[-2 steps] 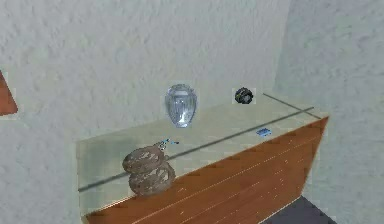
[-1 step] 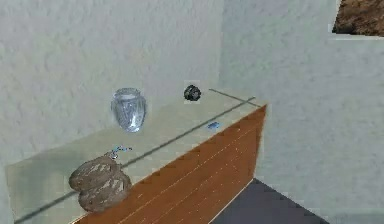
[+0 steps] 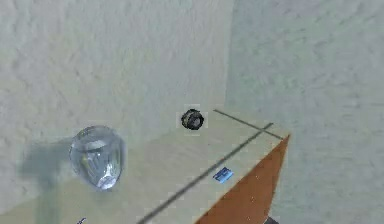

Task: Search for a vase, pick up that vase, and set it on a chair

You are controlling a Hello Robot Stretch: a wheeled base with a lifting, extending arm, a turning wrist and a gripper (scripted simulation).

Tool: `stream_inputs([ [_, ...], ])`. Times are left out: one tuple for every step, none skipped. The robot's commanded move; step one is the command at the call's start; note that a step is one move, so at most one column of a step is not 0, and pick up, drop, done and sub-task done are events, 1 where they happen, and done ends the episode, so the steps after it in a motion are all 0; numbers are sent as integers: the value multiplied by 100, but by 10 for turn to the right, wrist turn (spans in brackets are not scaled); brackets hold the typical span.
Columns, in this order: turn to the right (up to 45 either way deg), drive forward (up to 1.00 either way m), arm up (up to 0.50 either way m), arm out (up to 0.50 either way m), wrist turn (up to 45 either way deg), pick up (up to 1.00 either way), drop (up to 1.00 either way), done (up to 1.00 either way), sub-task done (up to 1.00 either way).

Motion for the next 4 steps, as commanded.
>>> stream_inputs([
  [-450, 0, 0, 0, 0, 0, 0, 0, 0],
  [-450, 0, 0, 0, 0, 0, 0, 0, 0],
  [-240, 0, 0, 0, 0, 0, 0, 0, 0],
  [0, 0, 50, 0, 0, 0, 0, 0, 0],
])
